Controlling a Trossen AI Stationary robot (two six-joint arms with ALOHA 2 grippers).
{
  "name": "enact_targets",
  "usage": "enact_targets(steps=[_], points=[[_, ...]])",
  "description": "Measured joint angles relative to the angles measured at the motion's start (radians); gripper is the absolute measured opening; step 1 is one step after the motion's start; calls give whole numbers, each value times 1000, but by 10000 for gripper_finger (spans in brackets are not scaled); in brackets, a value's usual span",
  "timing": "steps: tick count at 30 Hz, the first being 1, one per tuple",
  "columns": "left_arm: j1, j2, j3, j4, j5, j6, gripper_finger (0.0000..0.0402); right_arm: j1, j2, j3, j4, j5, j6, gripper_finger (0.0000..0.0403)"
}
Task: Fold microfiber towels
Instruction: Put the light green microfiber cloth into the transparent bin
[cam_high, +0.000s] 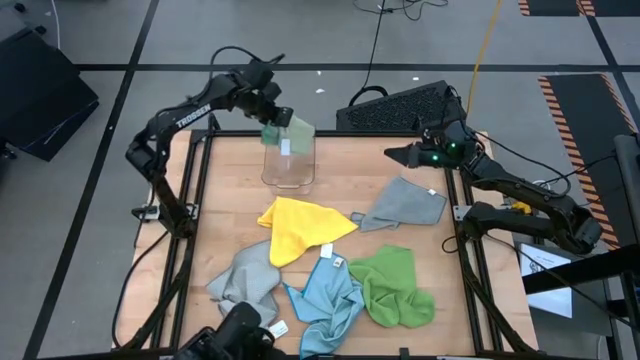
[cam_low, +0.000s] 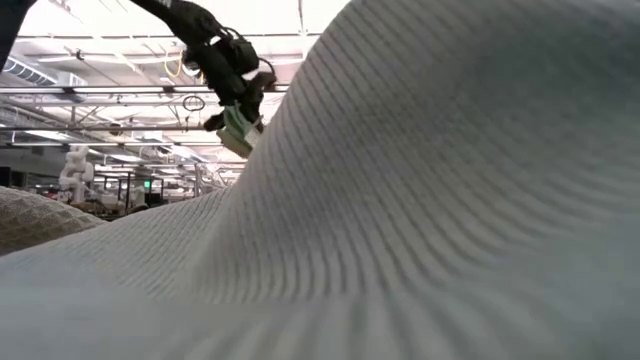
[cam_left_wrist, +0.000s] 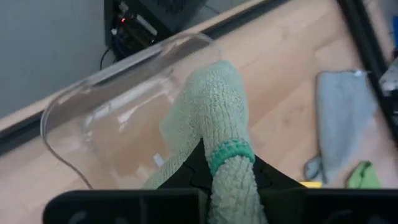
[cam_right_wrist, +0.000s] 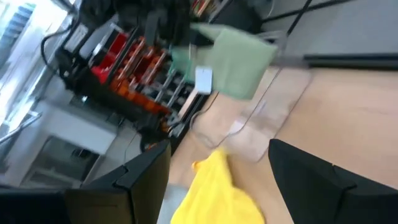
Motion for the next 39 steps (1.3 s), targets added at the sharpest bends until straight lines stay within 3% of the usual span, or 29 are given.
enact_targets(steps=[3, 11, 16, 23, 29, 33, 39], points=[[0, 22, -25, 17, -52, 0, 26, 0, 4, 0, 17, 55, 0, 264], [-4, 97, -99, 200, -59, -98, 26, 0, 4, 0, 18, 163, 0, 264], [-23, 126, -115, 328, -44, -108, 26, 0, 4, 0, 18, 163, -3, 264], [-48, 180, -117, 342, -54, -33, 26, 0, 4, 0, 17, 156, -7, 264], [-70, 196, -117, 307, -159, 26, 30, 1, 4, 0, 14, 105, -7, 264], [-77, 195, -117, 258, -278, 35, 61, 1, 4, 0, 10, 101, -3, 264], [-77, 195, -117, 226, -369, 66, 150, 1, 4, 0, 10, 53, -2, 264]])
